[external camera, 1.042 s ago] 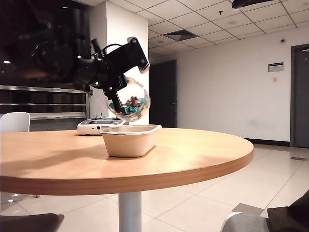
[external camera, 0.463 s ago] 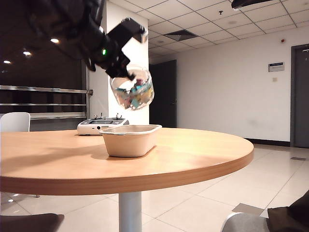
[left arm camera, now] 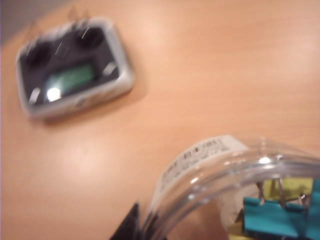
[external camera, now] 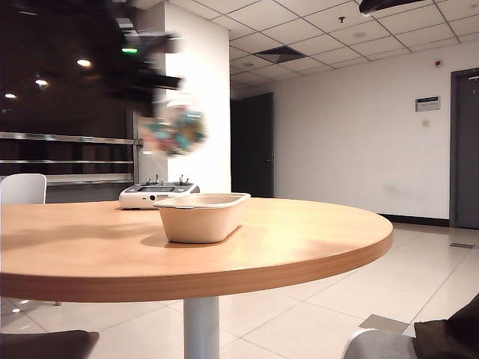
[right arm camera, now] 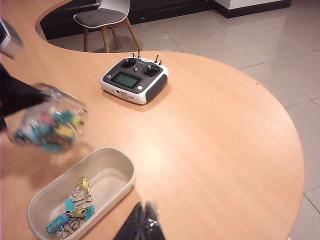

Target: Pick up the box filled with clips, pour some clips from it into the rectangular paper box, and then put the clip box back on the table.

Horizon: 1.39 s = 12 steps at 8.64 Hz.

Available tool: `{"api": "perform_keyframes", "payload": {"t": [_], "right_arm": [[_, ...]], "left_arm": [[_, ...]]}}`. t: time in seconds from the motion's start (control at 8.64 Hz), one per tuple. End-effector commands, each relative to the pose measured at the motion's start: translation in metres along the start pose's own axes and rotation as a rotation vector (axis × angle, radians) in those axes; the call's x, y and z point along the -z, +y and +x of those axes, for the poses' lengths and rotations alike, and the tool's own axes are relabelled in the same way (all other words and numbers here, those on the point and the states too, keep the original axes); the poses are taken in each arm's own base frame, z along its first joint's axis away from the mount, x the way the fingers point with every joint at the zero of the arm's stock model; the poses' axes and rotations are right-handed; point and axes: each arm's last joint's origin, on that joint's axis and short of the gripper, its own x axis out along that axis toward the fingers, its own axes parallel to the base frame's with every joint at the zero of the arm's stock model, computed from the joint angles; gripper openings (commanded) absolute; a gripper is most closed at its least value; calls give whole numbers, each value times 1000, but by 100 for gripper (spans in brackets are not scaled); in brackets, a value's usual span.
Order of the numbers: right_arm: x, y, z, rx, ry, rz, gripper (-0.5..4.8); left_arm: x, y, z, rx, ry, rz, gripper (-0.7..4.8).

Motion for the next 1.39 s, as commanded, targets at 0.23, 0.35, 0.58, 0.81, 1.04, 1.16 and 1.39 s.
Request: {"api": "perform_keyframes", "payload": {"t": [0.23,0.35,0.58,0.81,1.04,1.16,1.39], "right_arm": [[-4,1,-1,-8,-24,-12,-6],[-4,1,-1,-8,-24,-12,-6],[-4,1,-1,-7,-24,-12,-6],[-4,1,-1,-8,-24,-12,-6],[-4,1,-1,-8,-24,-12,-6],[-4,1,-1,-7,-24,-12,-6],[-14,5,-12,-10,-95,-37,-6]], "left_arm": [[38,69,-11,-5,224,-248,-7],[40,69,-9,-3,238,-250,-7],[60,63,4,43,389,-222,-7],[82,55,13,161,498,-135,1],[88,53,26,180,495,-139,54],[87,52,26,196,493,-171,139],[52,56,-28,217,357,-228,95]]}}
